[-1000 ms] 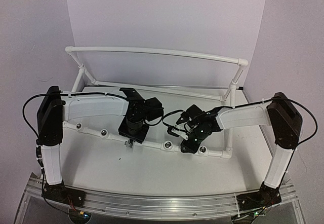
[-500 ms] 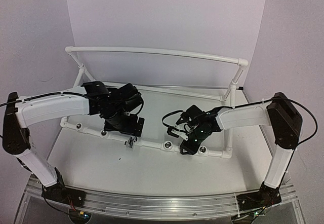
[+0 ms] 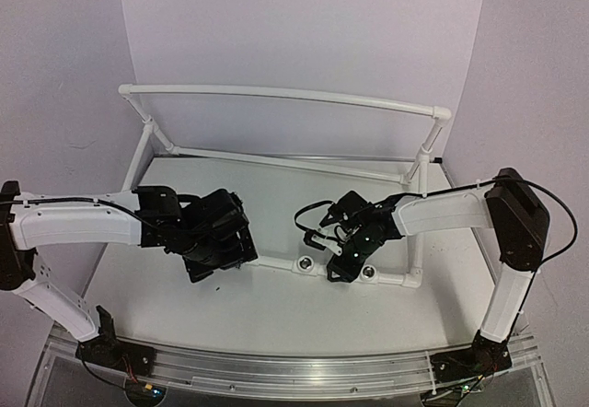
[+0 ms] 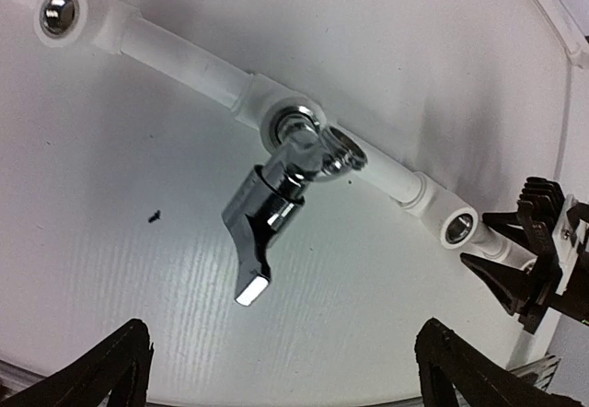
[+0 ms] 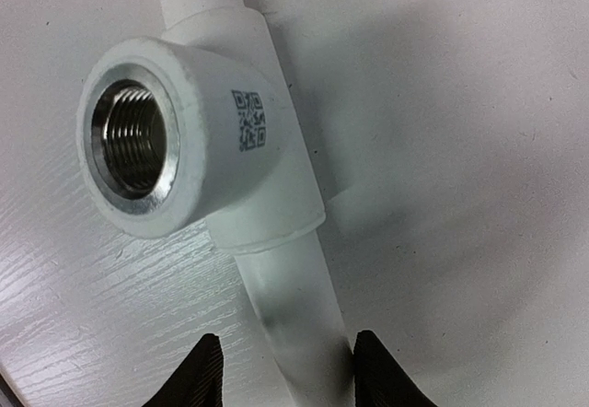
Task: Install the water faucets
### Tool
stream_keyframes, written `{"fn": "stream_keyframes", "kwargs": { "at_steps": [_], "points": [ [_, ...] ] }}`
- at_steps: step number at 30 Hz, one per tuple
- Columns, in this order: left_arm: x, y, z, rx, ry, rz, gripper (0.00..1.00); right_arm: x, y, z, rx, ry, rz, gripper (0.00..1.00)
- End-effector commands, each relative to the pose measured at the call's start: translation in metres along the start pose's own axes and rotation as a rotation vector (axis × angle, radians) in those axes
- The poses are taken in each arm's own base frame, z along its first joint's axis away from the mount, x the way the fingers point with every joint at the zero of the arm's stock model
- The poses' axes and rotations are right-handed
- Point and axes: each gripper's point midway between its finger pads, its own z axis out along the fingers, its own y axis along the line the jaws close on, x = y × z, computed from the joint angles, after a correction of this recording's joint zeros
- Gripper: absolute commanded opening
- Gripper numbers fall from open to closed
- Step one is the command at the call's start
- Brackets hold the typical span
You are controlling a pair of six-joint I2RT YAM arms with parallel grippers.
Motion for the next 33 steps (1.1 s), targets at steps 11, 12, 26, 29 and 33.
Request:
{"fn": "stream_keyframes", "kwargs": {
  "at_steps": [11, 12, 26, 29, 33],
  "points": [
    [-0.014, 0.018, 0.015, -0.358, -0.112, 0.169, 1.0, -0.003, 0.009, -0.004, -0.03, 0.005, -0.002, 0.45],
    [-0.014, 0.017, 0.017, -0.355, -0.109, 0.205, 1.0, -0.002, 0.009, -0.004, -0.03, 0.007, -0.002, 0.45],
    [-0.031, 0.015, 0.041, -0.296, -0.045, 0.477, 0.99, 0.009, 0.006, 0.003, -0.014, 0.041, -0.009, 0.41],
    [-0.029, 0.017, 0.049, -0.305, -0.026, 0.499, 0.98, 0.013, 0.004, 0.005, -0.001, 0.056, -0.011, 0.4],
    [-0.025, 0.02, 0.056, -0.321, 0.004, 0.527, 0.96, 0.02, 0.0, 0.006, 0.029, 0.076, -0.024, 0.38]
  ]
}}
